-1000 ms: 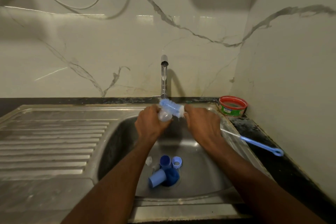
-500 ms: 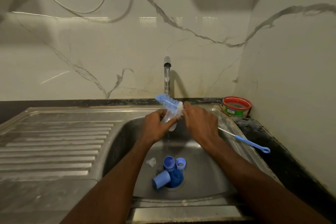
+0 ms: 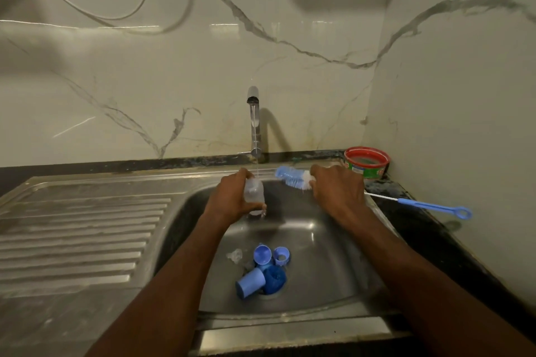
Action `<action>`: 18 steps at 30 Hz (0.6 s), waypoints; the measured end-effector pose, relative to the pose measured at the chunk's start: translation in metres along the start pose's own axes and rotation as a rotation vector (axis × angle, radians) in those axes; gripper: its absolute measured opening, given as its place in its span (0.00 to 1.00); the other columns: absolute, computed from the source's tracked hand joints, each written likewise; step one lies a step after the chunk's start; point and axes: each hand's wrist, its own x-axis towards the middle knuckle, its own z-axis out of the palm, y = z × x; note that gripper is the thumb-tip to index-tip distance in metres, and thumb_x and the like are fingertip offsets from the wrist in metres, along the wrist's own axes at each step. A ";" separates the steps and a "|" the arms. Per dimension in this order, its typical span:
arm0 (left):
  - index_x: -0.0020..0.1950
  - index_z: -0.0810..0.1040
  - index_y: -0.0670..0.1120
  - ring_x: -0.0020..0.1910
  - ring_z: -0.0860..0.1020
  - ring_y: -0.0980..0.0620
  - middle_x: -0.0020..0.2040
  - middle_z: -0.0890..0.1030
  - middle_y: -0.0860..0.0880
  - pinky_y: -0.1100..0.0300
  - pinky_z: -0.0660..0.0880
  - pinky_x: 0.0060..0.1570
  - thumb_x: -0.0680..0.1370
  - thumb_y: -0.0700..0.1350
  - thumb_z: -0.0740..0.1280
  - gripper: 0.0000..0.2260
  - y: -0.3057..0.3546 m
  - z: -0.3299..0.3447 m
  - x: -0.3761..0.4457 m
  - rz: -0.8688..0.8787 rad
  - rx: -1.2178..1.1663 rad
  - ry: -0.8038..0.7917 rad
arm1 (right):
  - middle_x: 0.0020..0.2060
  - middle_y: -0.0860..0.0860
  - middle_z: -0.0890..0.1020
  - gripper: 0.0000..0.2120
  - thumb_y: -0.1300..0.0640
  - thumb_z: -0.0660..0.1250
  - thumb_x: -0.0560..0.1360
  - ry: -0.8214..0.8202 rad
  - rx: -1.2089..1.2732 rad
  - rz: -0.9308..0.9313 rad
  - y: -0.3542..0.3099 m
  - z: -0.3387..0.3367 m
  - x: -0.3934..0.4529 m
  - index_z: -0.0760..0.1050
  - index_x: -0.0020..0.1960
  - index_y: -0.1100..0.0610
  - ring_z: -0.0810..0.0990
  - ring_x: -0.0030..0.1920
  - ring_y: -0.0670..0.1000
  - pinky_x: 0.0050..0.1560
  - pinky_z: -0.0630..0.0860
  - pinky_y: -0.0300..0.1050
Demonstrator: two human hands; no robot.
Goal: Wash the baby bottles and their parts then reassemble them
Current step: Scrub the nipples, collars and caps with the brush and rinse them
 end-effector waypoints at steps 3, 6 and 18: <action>0.69 0.72 0.53 0.63 0.75 0.49 0.65 0.78 0.48 0.53 0.74 0.60 0.70 0.56 0.79 0.31 -0.002 0.007 -0.003 0.050 0.045 -0.047 | 0.51 0.51 0.83 0.13 0.44 0.64 0.77 0.021 0.013 0.015 0.000 -0.003 -0.001 0.77 0.59 0.47 0.81 0.50 0.55 0.40 0.67 0.45; 0.70 0.72 0.52 0.60 0.77 0.48 0.63 0.80 0.47 0.52 0.76 0.59 0.71 0.58 0.77 0.30 -0.008 0.012 -0.002 0.004 -0.071 -0.010 | 0.50 0.50 0.83 0.14 0.43 0.64 0.76 0.049 0.008 0.041 0.002 -0.001 0.000 0.79 0.58 0.47 0.82 0.49 0.54 0.38 0.67 0.44; 0.62 0.78 0.45 0.49 0.83 0.52 0.56 0.84 0.46 0.62 0.80 0.43 0.76 0.57 0.74 0.22 0.002 0.007 0.009 -0.474 -0.815 0.274 | 0.47 0.49 0.84 0.19 0.36 0.64 0.75 0.044 0.054 0.013 0.004 -0.004 -0.004 0.80 0.58 0.45 0.82 0.48 0.53 0.41 0.74 0.45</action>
